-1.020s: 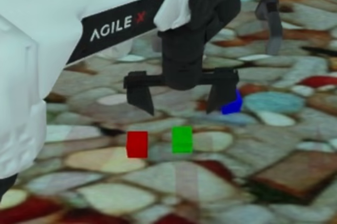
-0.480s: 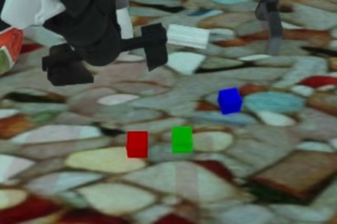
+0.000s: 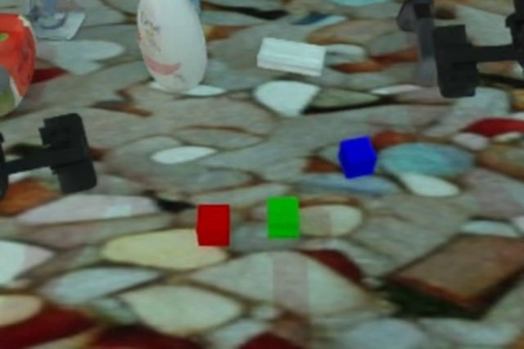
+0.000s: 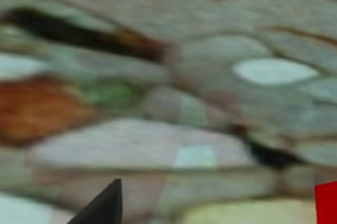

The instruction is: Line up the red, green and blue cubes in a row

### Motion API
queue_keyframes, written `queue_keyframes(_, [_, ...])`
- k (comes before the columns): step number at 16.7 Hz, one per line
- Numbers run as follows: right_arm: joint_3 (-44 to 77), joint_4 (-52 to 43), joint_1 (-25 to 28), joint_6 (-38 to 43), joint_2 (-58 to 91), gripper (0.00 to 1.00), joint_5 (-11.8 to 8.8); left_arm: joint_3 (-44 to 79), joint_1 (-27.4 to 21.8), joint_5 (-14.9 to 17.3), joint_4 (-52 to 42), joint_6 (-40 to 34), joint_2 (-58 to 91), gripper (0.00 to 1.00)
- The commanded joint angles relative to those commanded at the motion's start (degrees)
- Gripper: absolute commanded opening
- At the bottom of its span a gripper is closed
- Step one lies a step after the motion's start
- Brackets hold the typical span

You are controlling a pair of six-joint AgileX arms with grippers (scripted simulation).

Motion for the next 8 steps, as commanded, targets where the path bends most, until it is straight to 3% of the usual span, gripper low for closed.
queue_keyframes(8, [34.1,-21.3,7.7,4.3,38.1,1.00,0.0,-32.0,11.8,1.0,23.1,16.3,-41.6,1.00])
